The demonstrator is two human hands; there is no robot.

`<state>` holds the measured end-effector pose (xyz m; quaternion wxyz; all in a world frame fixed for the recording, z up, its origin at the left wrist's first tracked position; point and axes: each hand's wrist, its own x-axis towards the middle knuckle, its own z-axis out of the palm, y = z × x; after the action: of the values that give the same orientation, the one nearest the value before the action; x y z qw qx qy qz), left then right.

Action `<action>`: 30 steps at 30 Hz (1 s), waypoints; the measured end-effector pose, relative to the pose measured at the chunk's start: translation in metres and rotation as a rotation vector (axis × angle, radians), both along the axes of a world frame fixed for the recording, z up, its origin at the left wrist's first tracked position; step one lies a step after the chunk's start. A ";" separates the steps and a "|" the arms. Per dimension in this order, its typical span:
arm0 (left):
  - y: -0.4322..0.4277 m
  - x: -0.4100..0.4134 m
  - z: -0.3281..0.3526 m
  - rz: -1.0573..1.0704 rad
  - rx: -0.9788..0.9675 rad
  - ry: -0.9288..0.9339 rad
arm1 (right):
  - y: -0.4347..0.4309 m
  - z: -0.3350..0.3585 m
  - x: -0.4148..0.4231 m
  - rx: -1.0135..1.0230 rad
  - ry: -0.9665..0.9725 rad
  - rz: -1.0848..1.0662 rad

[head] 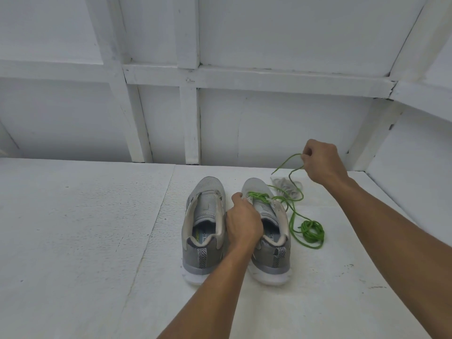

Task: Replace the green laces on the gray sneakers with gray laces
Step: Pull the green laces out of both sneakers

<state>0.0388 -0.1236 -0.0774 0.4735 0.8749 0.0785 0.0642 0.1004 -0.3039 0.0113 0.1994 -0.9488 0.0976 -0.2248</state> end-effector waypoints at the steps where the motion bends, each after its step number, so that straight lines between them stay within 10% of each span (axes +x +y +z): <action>1: 0.000 0.000 0.000 -0.003 0.001 -0.003 | 0.000 -0.001 0.000 -0.011 -0.005 -0.015; 10: 0.003 0.005 -0.004 -0.085 0.024 -0.023 | 0.015 -0.044 -0.016 -0.095 0.523 0.102; 19: 0.005 0.038 0.023 -0.242 0.058 0.016 | 0.049 -0.048 -0.060 0.260 0.325 0.169; 30: -0.013 0.061 0.035 -0.621 0.674 -0.003 | 0.053 -0.088 -0.076 0.493 0.144 0.008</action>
<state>0.1000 -0.1369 -0.0420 0.1594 0.9622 -0.2131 -0.0576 0.0244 -0.2511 -0.0763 0.4183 -0.8854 0.1596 -0.1253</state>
